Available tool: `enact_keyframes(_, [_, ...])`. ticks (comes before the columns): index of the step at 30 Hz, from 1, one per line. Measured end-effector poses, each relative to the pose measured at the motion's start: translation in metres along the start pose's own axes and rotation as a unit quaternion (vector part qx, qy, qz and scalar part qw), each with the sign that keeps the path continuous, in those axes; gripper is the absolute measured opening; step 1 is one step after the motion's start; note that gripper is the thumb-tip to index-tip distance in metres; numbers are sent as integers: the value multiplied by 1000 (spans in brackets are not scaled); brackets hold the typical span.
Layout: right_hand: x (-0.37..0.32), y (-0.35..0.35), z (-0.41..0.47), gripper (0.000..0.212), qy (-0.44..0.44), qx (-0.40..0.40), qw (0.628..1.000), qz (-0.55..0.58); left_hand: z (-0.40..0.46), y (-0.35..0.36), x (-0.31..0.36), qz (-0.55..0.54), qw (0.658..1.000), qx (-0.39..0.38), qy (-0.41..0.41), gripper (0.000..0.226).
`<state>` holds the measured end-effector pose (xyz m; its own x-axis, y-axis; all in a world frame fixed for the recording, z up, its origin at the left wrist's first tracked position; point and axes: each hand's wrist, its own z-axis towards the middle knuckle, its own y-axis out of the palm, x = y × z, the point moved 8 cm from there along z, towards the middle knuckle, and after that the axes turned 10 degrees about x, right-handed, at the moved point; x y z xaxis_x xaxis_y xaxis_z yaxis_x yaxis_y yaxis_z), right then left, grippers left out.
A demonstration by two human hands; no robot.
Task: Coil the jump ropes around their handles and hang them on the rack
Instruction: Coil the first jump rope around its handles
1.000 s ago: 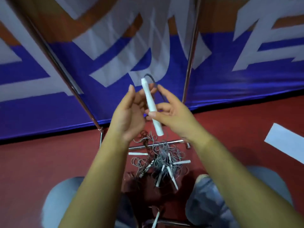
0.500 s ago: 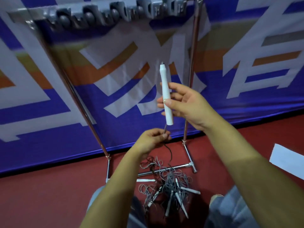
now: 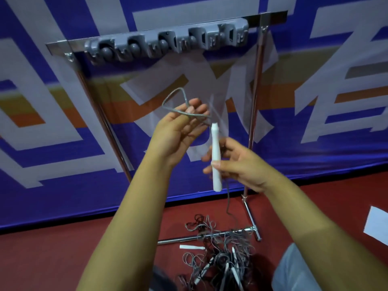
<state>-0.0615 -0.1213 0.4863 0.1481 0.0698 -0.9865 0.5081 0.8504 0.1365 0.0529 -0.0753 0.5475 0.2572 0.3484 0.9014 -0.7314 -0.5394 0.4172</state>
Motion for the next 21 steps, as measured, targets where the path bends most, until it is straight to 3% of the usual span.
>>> enact_keyframes(3, [-27, -9, 7, 27, -32, 8, 999, 36, -3, -17, -34, 48, 998, -14, -24, 38])
enact_keyframes(6, [-43, -7, 14, 26, -52, -14, 998, 41, -21, -13, -85, 151, 981, -93, -72, 53])
enact_keyframes(10, [-57, -7, 22, 26, -69, -17, 996, 52, -46, -15, -157, 324, 919, -161, -157, 28])
enact_keyframes(12, [-65, -18, 22, 27, -75, -8, 995, 62, -38, -33, -172, 401, 893, -133, -153, 13])
enact_keyframes(16, [-53, -54, 11, 35, -35, 11, 998, 52, -6, -57, -128, 276, 950, 45, -138, 15])
enact_keyframes(21, [5, -53, -4, 41, 65, -42, 997, -7, 18, -14, -36, 118, 990, 49, -62, 17])
